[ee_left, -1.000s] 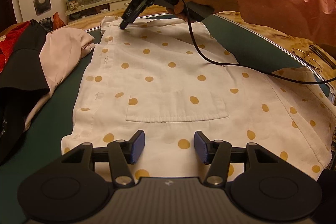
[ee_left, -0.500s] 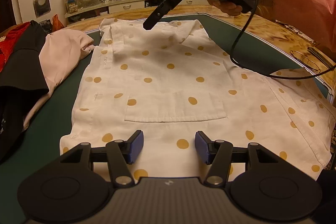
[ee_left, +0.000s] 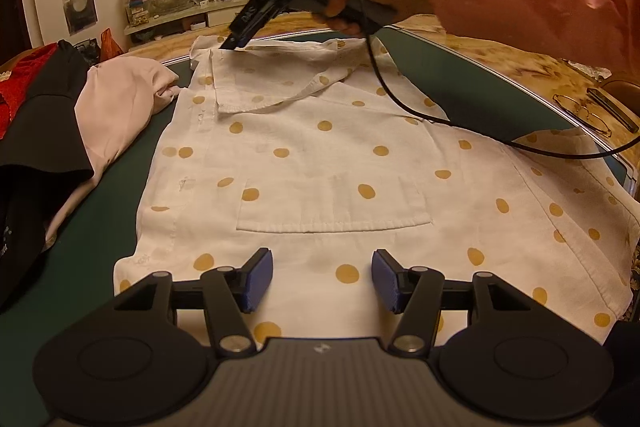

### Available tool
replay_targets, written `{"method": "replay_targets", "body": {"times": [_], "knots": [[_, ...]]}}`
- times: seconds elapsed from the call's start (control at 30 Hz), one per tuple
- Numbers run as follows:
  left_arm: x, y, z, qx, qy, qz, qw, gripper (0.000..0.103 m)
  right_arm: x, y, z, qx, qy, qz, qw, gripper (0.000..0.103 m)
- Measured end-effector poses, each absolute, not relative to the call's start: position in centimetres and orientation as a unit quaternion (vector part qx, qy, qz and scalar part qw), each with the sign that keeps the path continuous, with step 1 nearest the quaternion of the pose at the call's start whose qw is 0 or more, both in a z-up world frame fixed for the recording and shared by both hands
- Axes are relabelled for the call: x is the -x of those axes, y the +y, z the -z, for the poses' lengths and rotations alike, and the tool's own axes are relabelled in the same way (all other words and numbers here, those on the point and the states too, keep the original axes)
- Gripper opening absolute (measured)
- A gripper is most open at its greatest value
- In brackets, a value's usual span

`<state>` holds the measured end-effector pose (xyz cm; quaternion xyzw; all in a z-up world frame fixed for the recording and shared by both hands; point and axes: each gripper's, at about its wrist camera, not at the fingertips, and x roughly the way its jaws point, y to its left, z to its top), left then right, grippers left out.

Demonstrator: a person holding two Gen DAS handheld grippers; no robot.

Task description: Fold clothes

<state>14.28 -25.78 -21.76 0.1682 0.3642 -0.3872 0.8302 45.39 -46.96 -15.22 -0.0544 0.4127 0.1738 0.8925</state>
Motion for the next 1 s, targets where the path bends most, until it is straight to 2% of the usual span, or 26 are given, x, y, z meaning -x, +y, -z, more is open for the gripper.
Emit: {"method": "replay_targets", "body": {"times": [0.1, 0.13, 0.17, 0.2, 0.37, 0.53, 0.6, 0.67, 0.83, 1.0], "knots": [[-14.2, -25.7, 21.8, -0.168, 0.364, 0.387, 0.831, 0.062, -46.2, -46.8, 15.9, 0.045, 0.428, -0.176, 0.886, 0.049], [-14.2, -25.7, 21.8, -0.167, 0.363, 0.387, 0.831, 0.062, -46.4, -46.6, 16.2, 0.047, 0.434, -0.177, 0.882, 0.037], [-14.2, -25.7, 21.8, -0.167, 0.363, 0.388, 0.831, 0.062, -46.6, -46.5, 16.5, 0.048, 0.437, -0.177, 0.881, 0.011], [-14.2, -25.7, 21.8, -0.166, 0.363, 0.388, 0.831, 0.062, -46.7, -46.5, 16.5, 0.050, 0.437, -0.172, 0.881, 0.003], [-14.1, -25.7, 21.8, -0.167, 0.361, 0.388, 0.831, 0.062, -46.8, -47.6, 15.1, 0.052, 0.390, -0.117, 0.912, 0.002], [-14.1, -25.7, 21.9, -0.167, 0.361, 0.387, 0.832, 0.062, -49.2, -49.8, 15.1, 0.047, 0.386, -0.016, 0.921, 0.004], [-14.1, -25.7, 21.9, -0.167, 0.361, 0.387, 0.832, 0.062, -49.7, -50.4, 15.1, 0.050, 0.382, 0.018, 0.923, 0.013], [-14.1, -25.7, 21.9, -0.166, 0.360, 0.388, 0.832, 0.062, -49.7, -51.3, 15.0, 0.043, 0.378, 0.050, 0.923, 0.028], [-14.1, -25.6, 21.9, -0.162, 0.360, 0.391, 0.831, 0.062, -47.8, -55.1, 14.4, 0.004, 0.383, 0.076, 0.921, 0.033], [-14.2, -25.5, 21.8, -0.159, 0.360, 0.393, 0.831, 0.062, -41.8, -60.1, 13.7, -0.097, 0.391, 0.020, 0.915, 0.033]]}}
